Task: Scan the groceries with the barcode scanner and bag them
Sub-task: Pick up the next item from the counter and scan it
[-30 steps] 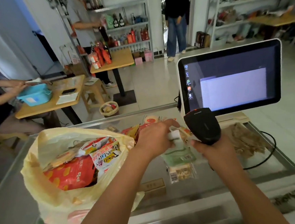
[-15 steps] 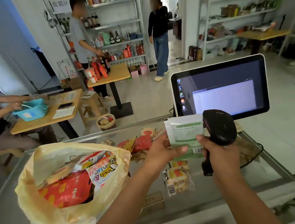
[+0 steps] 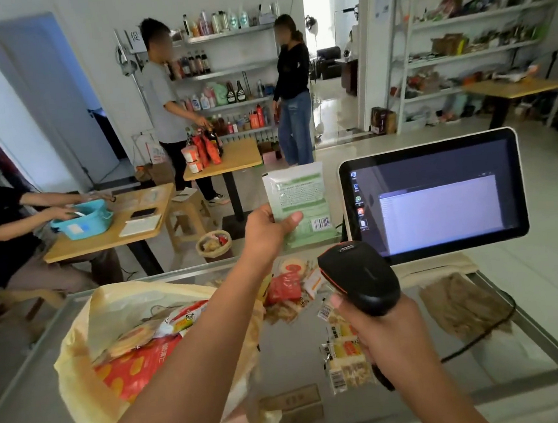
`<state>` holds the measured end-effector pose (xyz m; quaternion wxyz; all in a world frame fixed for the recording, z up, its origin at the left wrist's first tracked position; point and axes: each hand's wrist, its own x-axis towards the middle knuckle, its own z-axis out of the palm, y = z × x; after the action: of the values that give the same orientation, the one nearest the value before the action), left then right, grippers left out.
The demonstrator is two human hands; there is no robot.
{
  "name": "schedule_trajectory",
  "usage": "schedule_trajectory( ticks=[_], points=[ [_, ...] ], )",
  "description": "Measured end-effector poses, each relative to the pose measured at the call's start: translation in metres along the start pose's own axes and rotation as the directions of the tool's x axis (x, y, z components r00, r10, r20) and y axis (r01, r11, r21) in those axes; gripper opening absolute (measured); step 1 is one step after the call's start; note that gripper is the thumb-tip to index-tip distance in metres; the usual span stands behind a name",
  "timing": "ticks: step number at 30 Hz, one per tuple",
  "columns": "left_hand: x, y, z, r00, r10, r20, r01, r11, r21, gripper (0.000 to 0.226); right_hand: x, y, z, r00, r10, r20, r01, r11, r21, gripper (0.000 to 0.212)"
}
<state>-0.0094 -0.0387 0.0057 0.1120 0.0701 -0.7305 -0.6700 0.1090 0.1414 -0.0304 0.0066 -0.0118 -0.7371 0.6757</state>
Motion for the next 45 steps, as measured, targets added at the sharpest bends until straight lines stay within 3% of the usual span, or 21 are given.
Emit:
schedule_trajectory(
  ticks=[8,20,29,36,41,43,45],
  points=[
    [0.006,-0.004,-0.003,1.0,0.001,0.001,-0.001,1.0,-0.01,0.027,-0.002,-0.005,0.006,0.996,-0.039,-0.084,0.039,0.999,-0.005,0.015],
    [0.002,-0.003,-0.003,1.0,0.017,0.023,-0.016,1.0,-0.019,0.022,-0.009,-0.005,0.0,0.994,-0.049,-0.098,0.046,0.998,-0.034,0.015],
    [-0.007,-0.005,-0.022,0.999,0.036,-0.01,-0.036,0.999,-0.016,0.02,-0.006,0.001,0.005,0.999,-0.045,-0.002,0.045,0.999,-0.005,0.022],
    [-0.068,0.002,-0.12,0.977,0.092,-0.193,-0.095,0.995,-0.004,0.028,0.014,0.007,0.054,0.991,-0.056,0.123,0.064,0.996,-0.058,0.018],
    [-0.124,-0.011,-0.201,0.923,0.138,-0.358,-0.089,0.984,0.151,0.028,0.028,0.013,0.099,0.948,0.002,0.317,0.046,0.989,-0.142,0.027],
    [-0.135,-0.024,-0.221,0.905,0.158,-0.394,-0.028,0.948,0.317,0.018,0.032,0.013,0.114,0.924,0.06,0.378,-0.013,0.992,-0.125,0.026],
    [-0.14,-0.041,-0.231,0.887,0.212,-0.411,0.05,0.84,0.54,0.011,0.036,0.009,0.123,0.928,0.084,0.364,-0.042,0.992,-0.12,0.025]
  ],
)
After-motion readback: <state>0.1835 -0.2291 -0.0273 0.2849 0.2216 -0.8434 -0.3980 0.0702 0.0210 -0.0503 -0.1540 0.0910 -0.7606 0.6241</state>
